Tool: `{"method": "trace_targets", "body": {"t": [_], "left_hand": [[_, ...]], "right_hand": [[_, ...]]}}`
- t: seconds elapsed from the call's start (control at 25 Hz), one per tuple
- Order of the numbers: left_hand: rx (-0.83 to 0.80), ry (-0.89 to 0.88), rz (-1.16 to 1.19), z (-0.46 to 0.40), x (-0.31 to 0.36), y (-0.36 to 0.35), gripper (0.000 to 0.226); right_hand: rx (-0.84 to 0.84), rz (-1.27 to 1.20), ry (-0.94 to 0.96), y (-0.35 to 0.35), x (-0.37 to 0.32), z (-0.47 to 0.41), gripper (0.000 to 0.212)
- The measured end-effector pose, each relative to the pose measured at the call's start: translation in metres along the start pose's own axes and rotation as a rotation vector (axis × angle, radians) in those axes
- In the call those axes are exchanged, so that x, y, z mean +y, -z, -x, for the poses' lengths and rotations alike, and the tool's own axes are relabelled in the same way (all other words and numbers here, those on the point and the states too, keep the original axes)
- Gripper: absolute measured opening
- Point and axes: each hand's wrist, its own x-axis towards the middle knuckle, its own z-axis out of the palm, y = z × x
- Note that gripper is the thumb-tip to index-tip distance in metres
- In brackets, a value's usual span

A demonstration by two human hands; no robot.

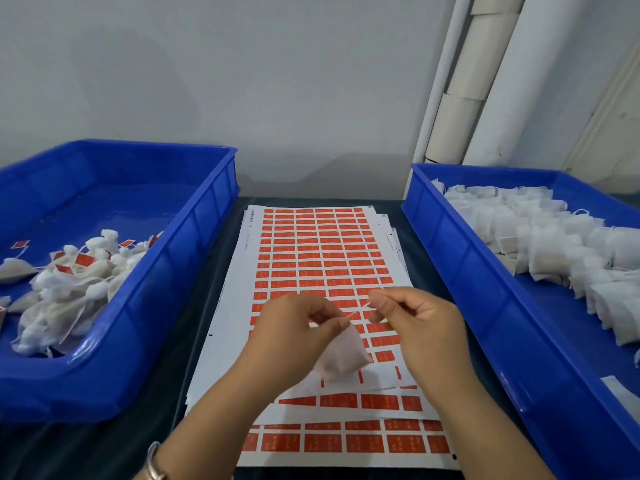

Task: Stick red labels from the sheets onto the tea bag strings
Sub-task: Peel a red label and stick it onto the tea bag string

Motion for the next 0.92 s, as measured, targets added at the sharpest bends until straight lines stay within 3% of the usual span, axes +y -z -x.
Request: {"method": "trace_targets", "body": {"t": [0.28, 0.36, 0.44, 0.52, 0.64, 0.68, 0.8, 0.92], "left_hand": [[-0.213, 0.062, -0.129, 0.002, -0.008, 0.008, 0.022], [-0.295, 0.125, 0.061, 0.001, -0.010, 0.010, 0.024], [-0.315, 0.219, 0.398, 0.004, -0.010, 0.009, 0.018], [-0.274, 0.286, 0.695, 0.005, -0.011, 0.006, 0.007], [-0.199, 0.346, 0.915, 0.004, -0.016, -0.001, 0.010], [-0.173, 0.370, 0.958, 0.003, -0.017, -0.003, 0.010], [-0.101, 0.419, 1.015, 0.002, -0.018, -0.010, 0.012], [-0.036, 0.427, 1.045, -0.001, -0.017, -0.006, 0.015]], "right_hand": [[0.064, -0.251, -0.227, -0.006, 0.003, -0.004, 0.014], [0.004, -0.424, -0.363, -0.015, 0.006, -0.009, 0.016], [-0.094, -0.657, -0.461, -0.020, 0.007, -0.010, 0.017], [-0.243, -0.687, -0.461, -0.021, 0.012, -0.004, 0.055], [-0.453, -0.341, -0.358, -0.028, 0.019, 0.016, 0.093], [-0.481, -0.224, -0.334, -0.033, 0.022, 0.022, 0.091], [-0.384, 0.013, -0.290, -0.047, 0.029, 0.028, 0.045], [-0.351, 0.091, -0.324, -0.049, 0.023, 0.028, 0.010]]}}
